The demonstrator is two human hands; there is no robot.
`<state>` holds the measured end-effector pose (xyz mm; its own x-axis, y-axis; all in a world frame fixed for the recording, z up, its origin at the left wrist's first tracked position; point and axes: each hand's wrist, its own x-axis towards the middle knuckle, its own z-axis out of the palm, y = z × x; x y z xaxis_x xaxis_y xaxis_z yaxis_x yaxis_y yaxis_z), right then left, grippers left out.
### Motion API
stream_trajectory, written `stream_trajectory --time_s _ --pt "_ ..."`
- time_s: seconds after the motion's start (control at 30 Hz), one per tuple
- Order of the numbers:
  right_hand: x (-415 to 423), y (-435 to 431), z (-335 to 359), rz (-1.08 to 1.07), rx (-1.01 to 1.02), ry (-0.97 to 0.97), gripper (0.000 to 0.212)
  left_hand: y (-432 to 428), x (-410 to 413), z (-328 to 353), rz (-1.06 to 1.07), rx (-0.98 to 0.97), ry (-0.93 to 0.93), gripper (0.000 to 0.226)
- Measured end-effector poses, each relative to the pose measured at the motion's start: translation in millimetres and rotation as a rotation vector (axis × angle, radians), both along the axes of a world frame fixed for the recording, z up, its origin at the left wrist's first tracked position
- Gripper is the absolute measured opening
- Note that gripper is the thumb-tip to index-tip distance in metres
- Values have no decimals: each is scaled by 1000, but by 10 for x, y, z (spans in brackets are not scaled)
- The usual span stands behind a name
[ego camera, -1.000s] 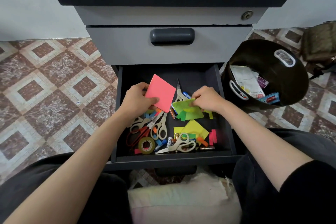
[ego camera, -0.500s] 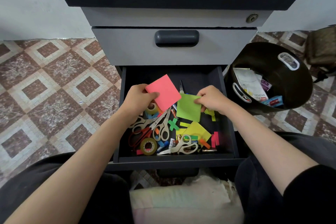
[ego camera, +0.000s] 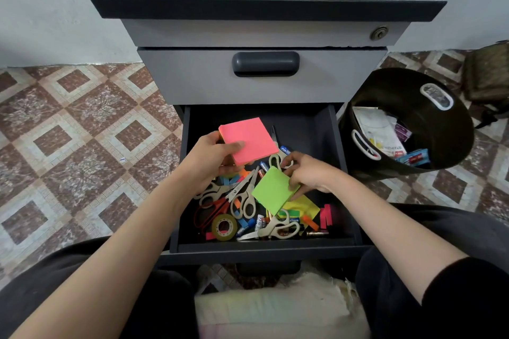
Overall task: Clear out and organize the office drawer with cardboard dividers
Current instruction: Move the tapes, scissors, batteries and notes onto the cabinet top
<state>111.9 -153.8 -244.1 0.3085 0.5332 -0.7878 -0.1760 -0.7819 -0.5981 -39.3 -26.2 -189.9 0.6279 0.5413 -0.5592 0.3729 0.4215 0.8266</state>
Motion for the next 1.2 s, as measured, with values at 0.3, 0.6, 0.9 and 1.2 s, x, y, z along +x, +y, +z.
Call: stream_trajectory --time_s 0.3,0.6,0.9,1.2 --pt "-73 -65 224 -60 121 349 61 30 -125 -7 171 -155 -41 19" --pt "-280 -315 510 -441 386 537 26 -92 -468 294 216 -135 12 22" --pt "-211 -572 1070 -483 494 420 19 -353 -624 772 134 28 59 17" --pt "-68 -745 1375 -535 427 230 21 -554 -385 1129 78 94 -12 9"
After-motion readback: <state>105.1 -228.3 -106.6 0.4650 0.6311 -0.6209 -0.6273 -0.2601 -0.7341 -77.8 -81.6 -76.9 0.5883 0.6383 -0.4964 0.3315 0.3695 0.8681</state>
